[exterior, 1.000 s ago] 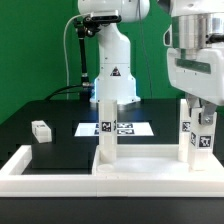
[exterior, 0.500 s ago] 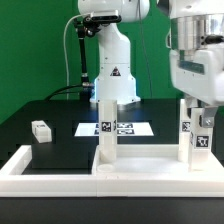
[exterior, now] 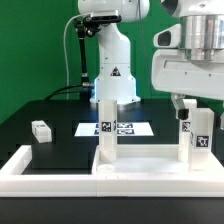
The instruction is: Assemble desk
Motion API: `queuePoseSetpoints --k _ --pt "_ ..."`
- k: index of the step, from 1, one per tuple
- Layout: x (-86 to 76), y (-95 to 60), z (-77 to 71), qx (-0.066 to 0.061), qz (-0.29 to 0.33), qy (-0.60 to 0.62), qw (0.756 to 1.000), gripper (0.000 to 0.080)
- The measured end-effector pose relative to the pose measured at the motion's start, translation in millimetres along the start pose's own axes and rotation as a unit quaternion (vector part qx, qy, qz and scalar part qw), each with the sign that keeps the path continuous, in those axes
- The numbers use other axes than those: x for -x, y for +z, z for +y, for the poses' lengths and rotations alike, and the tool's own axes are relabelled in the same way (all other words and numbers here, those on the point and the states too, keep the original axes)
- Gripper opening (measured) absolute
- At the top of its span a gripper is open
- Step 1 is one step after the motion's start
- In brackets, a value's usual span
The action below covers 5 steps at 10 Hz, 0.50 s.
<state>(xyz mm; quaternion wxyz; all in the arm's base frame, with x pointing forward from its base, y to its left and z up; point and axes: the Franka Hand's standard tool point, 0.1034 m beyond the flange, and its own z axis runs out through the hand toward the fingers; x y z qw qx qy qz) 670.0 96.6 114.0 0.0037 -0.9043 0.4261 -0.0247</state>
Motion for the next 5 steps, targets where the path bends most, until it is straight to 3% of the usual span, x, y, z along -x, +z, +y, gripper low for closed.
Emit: queuePoseSetpoints --k 2,3,4,5 --pt "-0.6 -0.1 -0.1 0.000 0.001 -0.054 0.999 0.0649" --pt "-7.2 -1.8 -5.6 -0.016 0.030 -0.168 0.985 0.0649" --pt "-2.8 -2.8 -5.8 -0.027 0.042 -0.234 0.971 0.0649" --pt "3.5 -6.1 -4.1 -0.029 0.043 -0.279 0.959 0.0649"
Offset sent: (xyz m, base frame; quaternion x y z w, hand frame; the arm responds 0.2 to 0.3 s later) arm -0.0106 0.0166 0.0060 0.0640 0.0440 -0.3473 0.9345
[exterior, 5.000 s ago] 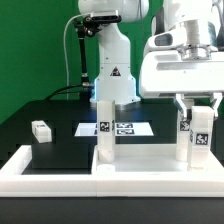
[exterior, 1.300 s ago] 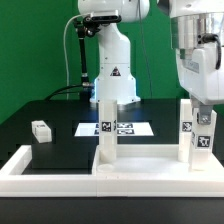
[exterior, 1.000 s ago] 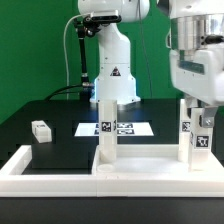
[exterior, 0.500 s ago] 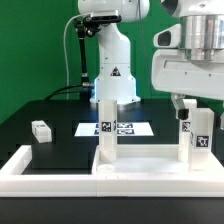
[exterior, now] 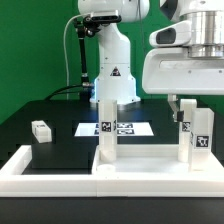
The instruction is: Assemble desk
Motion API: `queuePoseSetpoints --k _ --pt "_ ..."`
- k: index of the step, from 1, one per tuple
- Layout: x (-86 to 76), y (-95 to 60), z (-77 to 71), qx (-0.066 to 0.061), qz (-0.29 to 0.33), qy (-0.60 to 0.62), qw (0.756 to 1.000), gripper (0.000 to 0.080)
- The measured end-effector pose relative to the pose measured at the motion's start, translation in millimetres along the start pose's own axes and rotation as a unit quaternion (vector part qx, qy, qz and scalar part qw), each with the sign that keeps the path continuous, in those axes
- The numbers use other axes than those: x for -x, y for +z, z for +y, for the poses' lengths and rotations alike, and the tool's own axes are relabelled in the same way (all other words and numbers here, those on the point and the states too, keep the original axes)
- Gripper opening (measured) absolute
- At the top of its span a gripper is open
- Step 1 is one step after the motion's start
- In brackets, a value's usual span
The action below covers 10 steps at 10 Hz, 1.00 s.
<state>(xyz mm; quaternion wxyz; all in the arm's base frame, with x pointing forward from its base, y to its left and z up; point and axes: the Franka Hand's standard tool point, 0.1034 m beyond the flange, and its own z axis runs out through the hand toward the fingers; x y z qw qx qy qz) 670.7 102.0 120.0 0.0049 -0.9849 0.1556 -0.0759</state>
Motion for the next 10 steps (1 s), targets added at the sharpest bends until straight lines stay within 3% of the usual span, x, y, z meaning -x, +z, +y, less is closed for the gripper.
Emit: queuePoseSetpoints --k 2,4,6,7,8,10 --pt "-0.4 1.4 3.2 0.002 -0.001 -0.057 0.998 0.0649" --pt "-0.1 1.8 2.9 0.001 -0.001 -0.040 0.999 0.0649" --pt "0.1 2.1 2.9 0.001 -0.002 -0.033 0.999 0.0386" --pt "0.2 2.3 3.2 0.001 -0.002 0.009 1.000 0.0386" --pt "-0.1 2.5 4.5 0.002 -0.002 0.052 0.999 0.0288" --pt "-0.5 2.8 6.7 0.003 -0.002 0.116 0.993 0.0288"
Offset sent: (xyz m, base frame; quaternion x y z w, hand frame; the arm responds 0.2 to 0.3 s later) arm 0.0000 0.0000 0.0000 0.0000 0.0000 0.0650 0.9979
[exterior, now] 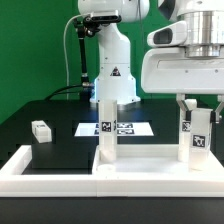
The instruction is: Assemble desk
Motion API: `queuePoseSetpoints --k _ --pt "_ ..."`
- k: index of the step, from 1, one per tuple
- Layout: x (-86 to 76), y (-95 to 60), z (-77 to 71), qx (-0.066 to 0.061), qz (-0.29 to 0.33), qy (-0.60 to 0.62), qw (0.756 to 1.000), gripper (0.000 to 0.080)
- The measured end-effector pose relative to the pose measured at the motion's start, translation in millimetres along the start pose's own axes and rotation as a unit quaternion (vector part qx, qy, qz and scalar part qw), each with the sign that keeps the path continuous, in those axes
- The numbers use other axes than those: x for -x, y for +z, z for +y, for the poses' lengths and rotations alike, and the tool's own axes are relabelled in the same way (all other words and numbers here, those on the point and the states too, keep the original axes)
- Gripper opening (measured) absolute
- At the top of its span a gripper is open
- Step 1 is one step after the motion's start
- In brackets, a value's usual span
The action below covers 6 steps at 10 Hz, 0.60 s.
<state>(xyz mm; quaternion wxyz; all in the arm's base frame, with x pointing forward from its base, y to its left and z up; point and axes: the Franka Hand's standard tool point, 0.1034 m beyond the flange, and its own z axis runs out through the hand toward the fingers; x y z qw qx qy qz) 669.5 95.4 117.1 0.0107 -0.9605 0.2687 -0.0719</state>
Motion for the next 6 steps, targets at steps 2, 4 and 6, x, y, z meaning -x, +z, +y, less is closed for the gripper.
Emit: queuePoseSetpoints --k 2,4,6 --pt "-2.1 1.0 5.5 0.005 0.003 0.161 0.987 0.0289" --pt "-2.5 1.5 9.8 0.003 -0.007 0.294 0.956 0.0291" --pt "-0.8 2.3 10.5 -0.009 -0.028 0.450 0.893 0.0294"
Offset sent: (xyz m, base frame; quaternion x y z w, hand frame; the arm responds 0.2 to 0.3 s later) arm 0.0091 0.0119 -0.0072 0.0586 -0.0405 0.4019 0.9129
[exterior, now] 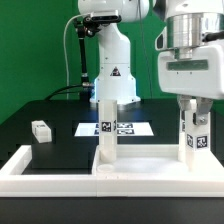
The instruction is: Assemble desk
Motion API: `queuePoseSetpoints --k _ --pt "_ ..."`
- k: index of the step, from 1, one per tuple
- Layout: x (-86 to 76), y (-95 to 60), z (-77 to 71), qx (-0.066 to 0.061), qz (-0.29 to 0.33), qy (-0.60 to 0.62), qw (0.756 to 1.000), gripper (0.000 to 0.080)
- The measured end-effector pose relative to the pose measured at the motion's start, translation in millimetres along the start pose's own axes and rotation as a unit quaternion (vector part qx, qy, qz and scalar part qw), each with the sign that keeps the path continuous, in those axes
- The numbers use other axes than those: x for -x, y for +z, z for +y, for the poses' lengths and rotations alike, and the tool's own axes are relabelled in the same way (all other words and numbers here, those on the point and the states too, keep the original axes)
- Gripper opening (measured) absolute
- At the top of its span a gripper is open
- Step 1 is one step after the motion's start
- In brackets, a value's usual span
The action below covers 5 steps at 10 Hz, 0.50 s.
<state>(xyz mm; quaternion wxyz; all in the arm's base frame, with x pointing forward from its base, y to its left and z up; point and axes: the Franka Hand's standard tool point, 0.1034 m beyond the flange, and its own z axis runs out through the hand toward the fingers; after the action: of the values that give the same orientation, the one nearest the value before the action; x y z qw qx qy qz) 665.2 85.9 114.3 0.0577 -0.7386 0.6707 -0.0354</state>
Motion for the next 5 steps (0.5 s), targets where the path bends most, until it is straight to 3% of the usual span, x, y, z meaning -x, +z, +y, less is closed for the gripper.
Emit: queuePoseSetpoints --k 3,5 --pt "13.1 0.0 -0.8 0.005 -0.004 0.176 0.984 0.0298" --pt "11.8 0.4 0.3 0.006 -0.001 0.202 0.979 0.0306"
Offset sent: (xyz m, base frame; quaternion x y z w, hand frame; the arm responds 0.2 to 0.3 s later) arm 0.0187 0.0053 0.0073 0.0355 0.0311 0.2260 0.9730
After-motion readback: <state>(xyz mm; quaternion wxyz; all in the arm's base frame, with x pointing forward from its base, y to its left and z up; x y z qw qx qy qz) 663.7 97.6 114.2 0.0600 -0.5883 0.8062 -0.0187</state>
